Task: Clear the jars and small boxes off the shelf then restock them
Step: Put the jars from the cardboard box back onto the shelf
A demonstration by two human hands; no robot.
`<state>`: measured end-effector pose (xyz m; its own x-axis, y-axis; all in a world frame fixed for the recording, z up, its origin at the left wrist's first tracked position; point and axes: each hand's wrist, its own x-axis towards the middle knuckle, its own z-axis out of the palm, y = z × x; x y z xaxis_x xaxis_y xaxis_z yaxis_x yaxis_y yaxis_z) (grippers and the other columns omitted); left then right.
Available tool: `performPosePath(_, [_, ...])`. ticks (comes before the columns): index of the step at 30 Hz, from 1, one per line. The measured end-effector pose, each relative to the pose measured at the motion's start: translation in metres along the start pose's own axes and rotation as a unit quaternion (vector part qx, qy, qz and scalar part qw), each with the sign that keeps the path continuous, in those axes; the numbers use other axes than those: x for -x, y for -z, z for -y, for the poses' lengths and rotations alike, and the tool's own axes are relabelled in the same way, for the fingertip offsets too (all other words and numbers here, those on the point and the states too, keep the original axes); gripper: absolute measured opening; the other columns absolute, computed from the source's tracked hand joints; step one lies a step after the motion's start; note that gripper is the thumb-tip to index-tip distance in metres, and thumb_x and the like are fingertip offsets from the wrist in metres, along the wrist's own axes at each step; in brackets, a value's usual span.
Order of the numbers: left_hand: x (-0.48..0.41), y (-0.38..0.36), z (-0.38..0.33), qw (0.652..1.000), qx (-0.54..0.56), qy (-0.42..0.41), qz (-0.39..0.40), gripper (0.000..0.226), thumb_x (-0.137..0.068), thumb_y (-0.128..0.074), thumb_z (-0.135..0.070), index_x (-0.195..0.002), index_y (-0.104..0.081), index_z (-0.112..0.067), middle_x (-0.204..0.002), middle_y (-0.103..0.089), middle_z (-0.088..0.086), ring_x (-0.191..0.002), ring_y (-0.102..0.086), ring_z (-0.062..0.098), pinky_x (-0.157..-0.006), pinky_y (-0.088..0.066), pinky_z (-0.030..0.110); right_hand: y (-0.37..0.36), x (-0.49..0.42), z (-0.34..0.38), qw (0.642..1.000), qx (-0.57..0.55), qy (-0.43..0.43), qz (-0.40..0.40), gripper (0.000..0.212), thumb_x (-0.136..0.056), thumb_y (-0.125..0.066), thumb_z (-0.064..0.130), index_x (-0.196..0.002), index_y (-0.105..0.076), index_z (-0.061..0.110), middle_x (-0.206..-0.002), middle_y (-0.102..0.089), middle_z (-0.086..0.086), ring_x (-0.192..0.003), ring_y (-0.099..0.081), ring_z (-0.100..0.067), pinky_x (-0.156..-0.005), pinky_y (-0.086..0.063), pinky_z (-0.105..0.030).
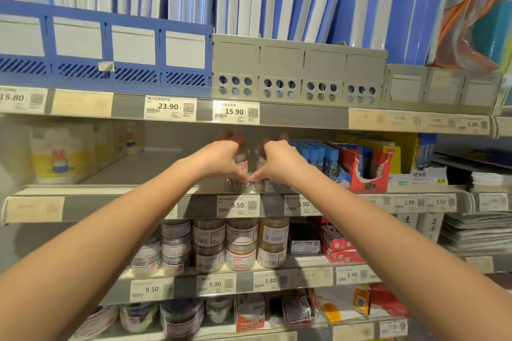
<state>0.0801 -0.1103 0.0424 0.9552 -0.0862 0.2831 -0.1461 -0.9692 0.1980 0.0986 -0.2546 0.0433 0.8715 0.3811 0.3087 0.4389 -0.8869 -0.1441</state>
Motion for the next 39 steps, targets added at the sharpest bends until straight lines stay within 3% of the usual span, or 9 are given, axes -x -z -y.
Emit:
performPosePath(3, [0.004, -0.008, 0.005, 0.997, 0.055, -0.02, -0.058, 0.064, -0.068, -0.081, -0.043, -0.121, -0.058, -0.016, -0.11, -0.063, -0.002, -0.096, -0.058, 0.015, -0.075, -0.045, 0.027, -0.006, 0.005, -0.001, 0.999, -0.034, 0.011, -0.027, 0.054, -0.074, -0.078, 0.044, -0.107, -0.054, 0.008, -0.104, -0.055, -0.008, -0.09, -0.057, -0.025, -0.073, -0.049, -0.033])
performPosePath(5, [0.007, -0.015, 0.007, 0.993, 0.077, -0.01, -0.087, 0.069, -0.068, -0.081, -0.044, -0.127, -0.056, -0.017, -0.117, -0.063, -0.001, -0.107, -0.059, 0.019, -0.086, -0.049, 0.033, -0.008, 0.007, -0.003, 0.998, -0.043, 0.02, -0.052, 0.068, -0.073, -0.078, 0.044, -0.122, -0.048, 0.008, -0.112, -0.054, -0.011, -0.101, -0.057, -0.029, -0.08, -0.049, -0.037])
performPosePath(10, [0.016, -0.028, 0.008, 0.984, 0.099, 0.013, -0.149, 0.062, -0.072, -0.078, -0.048, -0.122, -0.053, -0.022, -0.105, -0.063, 0.004, -0.096, -0.06, 0.025, -0.079, -0.05, 0.037, -0.017, 0.008, -0.011, 0.998, -0.038, 0.007, -0.058, 0.074, -0.076, -0.07, 0.055, -0.13, -0.046, 0.01, -0.123, -0.051, -0.016, -0.111, -0.054, -0.034, -0.088, -0.047, -0.04])
performPosePath(16, [0.02, -0.047, 0.01, 0.973, 0.127, 0.039, -0.186, 0.065, -0.076, -0.069, -0.057, -0.131, -0.049, -0.028, -0.102, -0.059, 0.007, -0.092, -0.06, 0.029, -0.075, -0.046, 0.035, -0.035, 0.016, -0.014, 0.987, -0.135, -0.028, -0.087, 0.056, -0.089, -0.061, 0.041, -0.137, -0.043, 0.019, -0.131, -0.039, -0.017, -0.114, -0.051, -0.04, -0.09, -0.045, -0.043])
performPosePath(19, [0.021, -0.052, 0.009, 0.971, 0.138, 0.048, -0.191, 0.063, -0.08, -0.065, -0.057, -0.135, -0.047, -0.031, -0.111, -0.056, 0.01, -0.102, -0.057, 0.031, -0.084, -0.046, 0.037, -0.042, 0.021, -0.012, 0.979, -0.156, -0.024, -0.128, 0.053, -0.09, -0.062, 0.038, -0.135, -0.039, 0.021, -0.13, -0.037, -0.014, -0.109, -0.053, -0.041, -0.082, -0.046, -0.042])
performPosePath(26, [0.02, -0.049, 0.001, 0.978, 0.13, 0.025, -0.164, 0.059, -0.088, -0.061, -0.047, -0.14, -0.043, -0.025, -0.123, -0.052, 0.017, -0.119, -0.049, 0.033, -0.094, -0.042, 0.038, -0.039, 0.029, -0.009, 0.986, -0.057, -0.027, -0.158, 0.044, -0.095, -0.056, 0.034, -0.133, -0.039, 0.019, -0.14, -0.03, -0.016, -0.106, -0.057, -0.04, -0.081, -0.046, -0.04])
performPosePath(30, [0.013, -0.052, -0.002, 0.978, 0.131, 0.013, -0.163, 0.057, -0.089, -0.061, -0.045, -0.14, -0.043, -0.029, -0.122, -0.055, 0.015, -0.115, -0.053, 0.032, -0.095, -0.045, 0.041, -0.036, 0.027, -0.011, 0.989, 0.027, -0.042, -0.141, 0.039, -0.098, -0.047, 0.036, -0.131, -0.041, 0.016, -0.133, -0.036, -0.015, -0.105, -0.057, -0.037, -0.07, -0.039, -0.037])
performPosePath(34, [0.008, -0.053, -0.002, 0.979, 0.127, 0.008, -0.16, 0.056, -0.089, -0.061, -0.043, -0.141, -0.043, -0.029, -0.121, -0.057, 0.012, -0.115, -0.053, 0.03, -0.094, -0.044, 0.039, -0.03, 0.024, -0.016, 0.989, 0.05, -0.044, -0.134, 0.035, -0.1, -0.045, 0.032, -0.13, -0.043, 0.015, -0.131, -0.042, -0.015, -0.115, -0.047, -0.038, -0.084, -0.043, -0.043])
performPosePath(39, [0.003, -0.058, -0.005, 0.981, 0.111, 0.02, -0.158, 0.058, -0.09, -0.058, -0.047, -0.142, -0.04, -0.029, -0.123, -0.057, 0.013, -0.118, -0.049, 0.032, -0.093, -0.04, 0.039, -0.03, 0.029, -0.024, 0.986, 0.056, -0.027, -0.155, 0.036, -0.099, -0.045, 0.033, -0.131, -0.043, 0.015, -0.127, -0.044, -0.016, -0.112, -0.048, -0.037, -0.085, -0.043, -0.041])
